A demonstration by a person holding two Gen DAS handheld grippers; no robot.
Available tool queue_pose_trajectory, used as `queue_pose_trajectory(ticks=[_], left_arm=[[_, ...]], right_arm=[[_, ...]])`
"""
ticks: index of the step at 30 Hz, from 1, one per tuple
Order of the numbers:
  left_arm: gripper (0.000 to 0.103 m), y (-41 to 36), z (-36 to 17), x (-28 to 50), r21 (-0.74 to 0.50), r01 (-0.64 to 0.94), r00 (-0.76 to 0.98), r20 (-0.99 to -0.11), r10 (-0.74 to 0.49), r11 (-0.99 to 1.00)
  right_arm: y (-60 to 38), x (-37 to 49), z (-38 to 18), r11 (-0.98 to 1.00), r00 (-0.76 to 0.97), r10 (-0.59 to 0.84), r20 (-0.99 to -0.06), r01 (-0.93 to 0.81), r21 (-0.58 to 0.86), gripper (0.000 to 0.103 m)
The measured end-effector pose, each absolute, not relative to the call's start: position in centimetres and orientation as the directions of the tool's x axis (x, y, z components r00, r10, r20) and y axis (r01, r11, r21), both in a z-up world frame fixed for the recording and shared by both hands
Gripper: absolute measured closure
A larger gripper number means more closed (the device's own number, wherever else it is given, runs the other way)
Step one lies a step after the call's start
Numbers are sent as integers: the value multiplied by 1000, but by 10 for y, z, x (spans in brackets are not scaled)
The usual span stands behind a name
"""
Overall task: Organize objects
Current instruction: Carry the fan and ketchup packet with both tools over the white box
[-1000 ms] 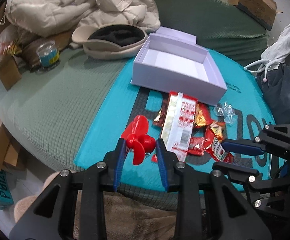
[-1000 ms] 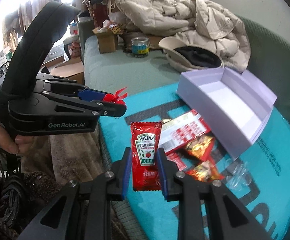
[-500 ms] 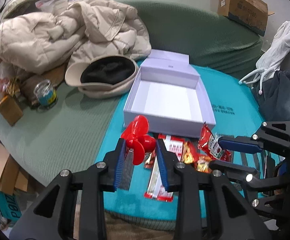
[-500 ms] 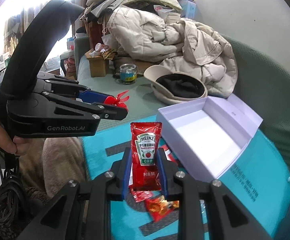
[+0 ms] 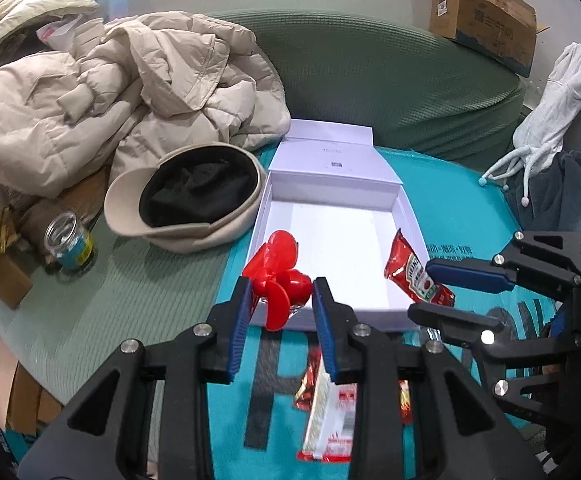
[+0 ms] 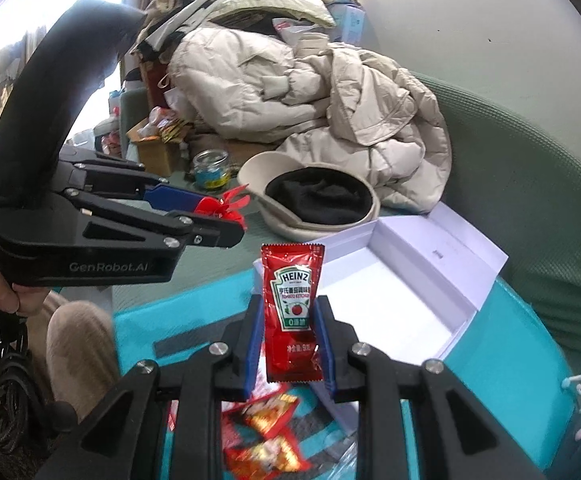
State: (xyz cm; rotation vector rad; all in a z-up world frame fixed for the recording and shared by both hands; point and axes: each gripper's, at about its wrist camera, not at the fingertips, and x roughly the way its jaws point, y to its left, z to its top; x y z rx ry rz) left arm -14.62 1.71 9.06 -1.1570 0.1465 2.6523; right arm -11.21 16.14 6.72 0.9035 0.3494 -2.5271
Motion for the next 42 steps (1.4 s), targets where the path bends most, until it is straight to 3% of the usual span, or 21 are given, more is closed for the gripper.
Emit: queue_pose_trajectory(ticks=[18, 34, 42], left_arm=[[74, 56, 89, -261, 60, -351, -656, -728, 200, -935], [74, 97, 50, -327, 75, -405, -625, -751, 215, -911], [74, 112, 12, -344, 39, -412, -555, -803, 217, -911]], right_arm=[[210, -217, 64, -923, -747, -271, -608, 380, -56, 78], [264, -291, 19, -939, -711, -258, -654, 345, -5, 78], [282, -302, -11, -930, -644, -306, -701, 360, 75, 78]])
